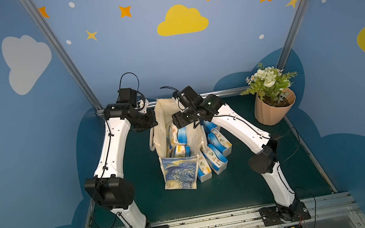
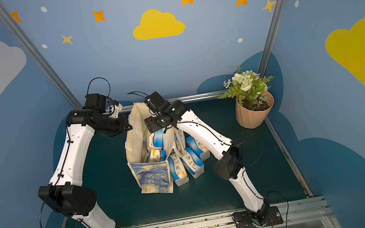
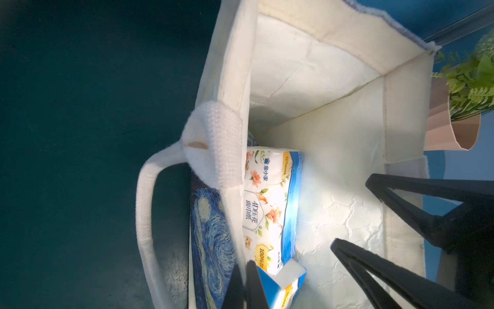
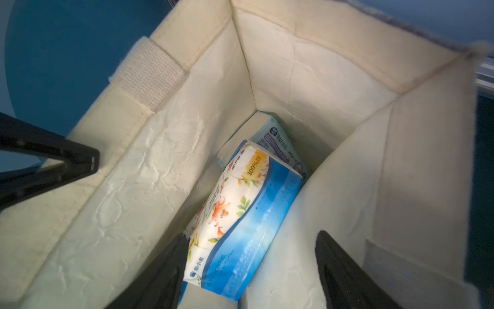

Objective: Put tissues into the canvas bag
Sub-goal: Place the pack of facial tissues in the canvas bag, then pick up the pack of facial tissues from the center of the board.

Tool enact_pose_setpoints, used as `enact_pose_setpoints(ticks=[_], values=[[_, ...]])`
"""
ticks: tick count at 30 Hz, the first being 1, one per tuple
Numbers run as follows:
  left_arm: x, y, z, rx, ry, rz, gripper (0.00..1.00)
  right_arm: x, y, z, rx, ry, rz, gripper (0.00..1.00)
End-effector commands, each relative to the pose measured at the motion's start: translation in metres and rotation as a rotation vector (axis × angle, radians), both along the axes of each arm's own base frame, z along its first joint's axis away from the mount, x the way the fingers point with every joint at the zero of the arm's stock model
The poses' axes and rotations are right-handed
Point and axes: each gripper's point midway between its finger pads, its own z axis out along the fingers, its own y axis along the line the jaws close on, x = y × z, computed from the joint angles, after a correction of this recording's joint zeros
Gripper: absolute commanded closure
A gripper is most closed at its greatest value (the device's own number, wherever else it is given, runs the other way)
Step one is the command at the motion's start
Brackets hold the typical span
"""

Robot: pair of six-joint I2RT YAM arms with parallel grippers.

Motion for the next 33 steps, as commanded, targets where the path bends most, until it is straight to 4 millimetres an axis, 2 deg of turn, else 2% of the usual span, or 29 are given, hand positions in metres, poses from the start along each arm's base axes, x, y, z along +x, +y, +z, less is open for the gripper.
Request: enact_pose_setpoints(ticks=[1,4,9,11,13,17,21,25,33], values=[[0.003,0.006,0.007,0.031,-0.034,0.006,0.96,-0.002,-0.036,0.058,0.036,-0.127,-0.052,0.24],[0.003,0.011,0.010,0.039,-0.047,0.019,0.96,-0.005,-0.069,0.072,0.011,-0.189,-0.090,0.23],[0.002,0.017,0.007,0.054,-0.034,0.029,0.96,-0.025,-0.133,0.077,-0.051,-0.229,-0.168,0.22],[0.001,0.020,0.005,0.067,-0.021,0.036,0.96,-0.038,-0.155,0.068,-0.062,-0.218,-0.179,0.22],[0.002,0.021,0.004,0.069,-0.019,0.040,0.96,-0.051,-0.166,0.045,-0.091,-0.170,-0.146,0.21],[0.003,0.020,0.009,0.061,-0.032,0.043,0.96,-0.094,-0.168,-0.025,-0.173,0.012,-0.008,0.17],[0.003,0.020,0.011,0.057,-0.034,0.048,0.96,-0.126,-0.173,-0.084,-0.204,0.171,0.012,0.15],[0.002,0.019,0.009,0.051,-0.025,0.052,0.96,-0.138,-0.170,-0.114,-0.199,0.246,0.010,0.14],[0.003,0.015,0.011,0.037,-0.026,0.051,0.96,-0.143,-0.145,-0.148,-0.211,0.370,0.077,0.13]])
